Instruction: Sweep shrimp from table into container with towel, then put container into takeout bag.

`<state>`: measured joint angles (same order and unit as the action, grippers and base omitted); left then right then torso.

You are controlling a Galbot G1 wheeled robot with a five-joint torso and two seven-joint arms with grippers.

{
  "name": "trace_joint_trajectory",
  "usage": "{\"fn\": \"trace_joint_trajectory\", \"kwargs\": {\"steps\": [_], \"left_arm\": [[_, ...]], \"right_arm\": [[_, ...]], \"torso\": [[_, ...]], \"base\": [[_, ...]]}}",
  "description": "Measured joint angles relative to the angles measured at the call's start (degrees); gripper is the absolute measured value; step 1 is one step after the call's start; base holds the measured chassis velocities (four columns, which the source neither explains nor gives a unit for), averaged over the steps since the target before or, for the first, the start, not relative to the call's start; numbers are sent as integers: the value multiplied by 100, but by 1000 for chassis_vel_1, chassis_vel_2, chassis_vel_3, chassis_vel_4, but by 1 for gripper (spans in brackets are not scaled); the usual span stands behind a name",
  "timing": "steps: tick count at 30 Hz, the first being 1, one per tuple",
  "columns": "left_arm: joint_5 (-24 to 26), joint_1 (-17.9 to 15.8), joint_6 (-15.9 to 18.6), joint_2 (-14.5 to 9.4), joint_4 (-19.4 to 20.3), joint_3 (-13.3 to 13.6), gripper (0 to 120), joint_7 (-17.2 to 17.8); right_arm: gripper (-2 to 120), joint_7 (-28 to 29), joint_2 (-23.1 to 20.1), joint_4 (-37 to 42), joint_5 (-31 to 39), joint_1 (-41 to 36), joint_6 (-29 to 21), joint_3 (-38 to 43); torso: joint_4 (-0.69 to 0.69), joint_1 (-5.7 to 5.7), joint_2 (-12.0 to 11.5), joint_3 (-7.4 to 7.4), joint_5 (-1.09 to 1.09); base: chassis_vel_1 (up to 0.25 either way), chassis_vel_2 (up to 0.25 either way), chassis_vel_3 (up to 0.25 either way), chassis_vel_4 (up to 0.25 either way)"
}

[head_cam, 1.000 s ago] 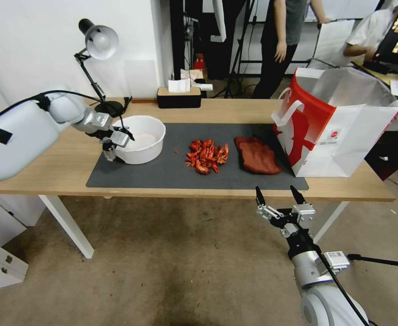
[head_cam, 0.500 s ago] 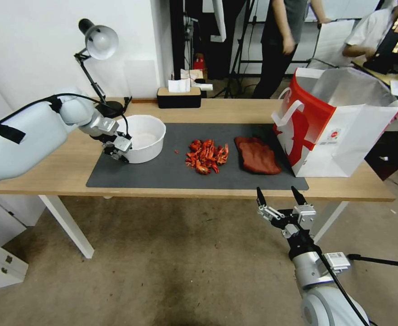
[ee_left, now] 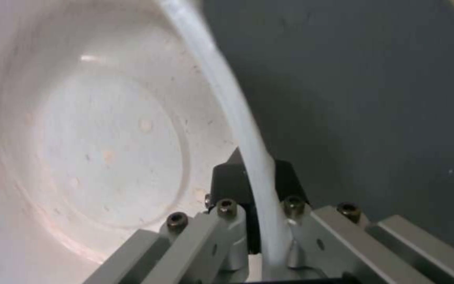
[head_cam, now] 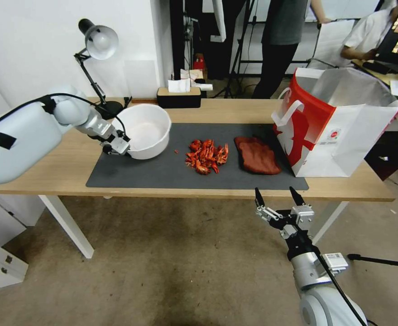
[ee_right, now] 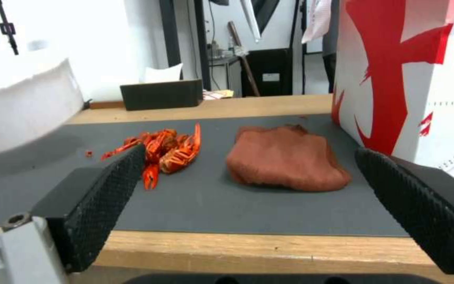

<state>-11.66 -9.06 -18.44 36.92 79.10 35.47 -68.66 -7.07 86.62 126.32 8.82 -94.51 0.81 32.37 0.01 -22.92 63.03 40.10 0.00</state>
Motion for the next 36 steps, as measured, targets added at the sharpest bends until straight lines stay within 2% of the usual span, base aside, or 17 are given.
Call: {"fn": "trace_joint_trajectory", "kwargs": {"steps": [5, 8, 11, 12, 14, 15, 17, 18, 19, 20, 21, 22, 25, 29, 32, 33, 36], "left_arm": [[-296, 324, -429, -279, 753, -389, 0, -28], [-521, 806, -822, -666, 1801, -775, 0, -18], [-561, 937, -928, -748, 2071, -869, 0, -13], [-645, 1266, -1148, -939, 2619, -1083, 0, -10], [-759, 1781, -1334, -1222, 3241, -1417, 0, 14], [-759, 1781, -1334, -1222, 3241, -1417, 0, 14], [-918, 2280, -1449, -1425, 3639, -1750, 0, 65], [-1130, 2804, -1570, -1569, 3952, -2102, 0, 105], [-1130, 2804, -1570, -1569, 3952, -2102, 0, 105], [-1299, 3202, -1673, -1632, 4146, -2363, 0, 120], [-1601, 3894, -1846, -1690, 4376, -2746, 0, 142], [-1601, 3894, -1846, -1690, 4376, -2746, 0, 142], [-1990, 4653, -2036, -1694, 4569, -2955, 0, 227], [-2239, 4803, -2060, -1581, 4637, -2905, 0, 265], [-2478, 4810, -2018, -1306, 4631, -2641, 0, 257], [-2703, 4807, -2025, -815, 4087, -2313, 0, 154], [-2840, 4752, -2099, -536, 3640, -2158, 0, 141]], "right_arm": [[100, -1, -11, 15, 0, 6, 0, 0], [100, -3, 1, 31, -24, 8, 0, -31], [100, -4, 3, 38, -38, 8, -1, -42], [100, -5, 7, 48, -62, 2, -5, -57], [100, -5, 8, 56, -77, -13, -8, -62], [100, -5, 8, 56, -77, -13, -8, -62], [100, -5, 7, 62, -80, -19, -9, -62], [100, -6, 8, 67, -81, -29, -9, -62], [100, -6, 8, 67, -81, -29, -9, -62], [100, -5, 11, 69, -81, -36, -10, -63], [100, -5, 22, 72, -95, -51, -13, -72], [100, -5, 22, 72, -95, -51, -13, -72], [100, -5, 46, 72, -150, -61, -14, -114], [100, -5, 61, 72, -177, -62, -19, -135], [100, -5, 65, 72, -189, -83, -22, -138], [100, -5, 65, 74, -190, -119, -22, -117], [100, -4, 57, 121, -185, -125, -22, -98]], "torso": [[-2, 0, 0, 0, 1], [0, 0, 0, 0, 1], [0, 0, 0, 0, 0], [-2, 0, 0, 0, 0], [-2, 0, 0, -1, 1], [-2, 0, 0, -1, 1], [1, 0, 0, -1, 0], [1, 1, 0, -1, 1], [1, 1, 0, -1, 1], [1, 1, 0, -1, 1], [0, 1, 0, -1, 0], [0, 1, 0, -1, 0], [2, 1, 0, -1, -1], [0, 1, 0, -1, 1], [-2, 1, -1, 0, 1], [-2, 1, -1, 0, 0], [-1, 0, -1, 0, -1]], "base": [[0, 0, 0, 0], [0, 0, 0, 0], [0, 0, 0, 0], [0, 0, 0, 0], [0, 0, 0, 0], [0, 0, 0, 0], [0, 0, 0, 0], [0, 0, 0, 0], [0, 0, 0, 0], [0, 0, 0, 0], [0, 0, 0, 0], [0, 0, 0, 0], [0, 0, 0, 0], [0, 0, 0, 0], [0, 0, 0, 0], [0, 0, 0, 0], [0, 0, 0, 0]]}}
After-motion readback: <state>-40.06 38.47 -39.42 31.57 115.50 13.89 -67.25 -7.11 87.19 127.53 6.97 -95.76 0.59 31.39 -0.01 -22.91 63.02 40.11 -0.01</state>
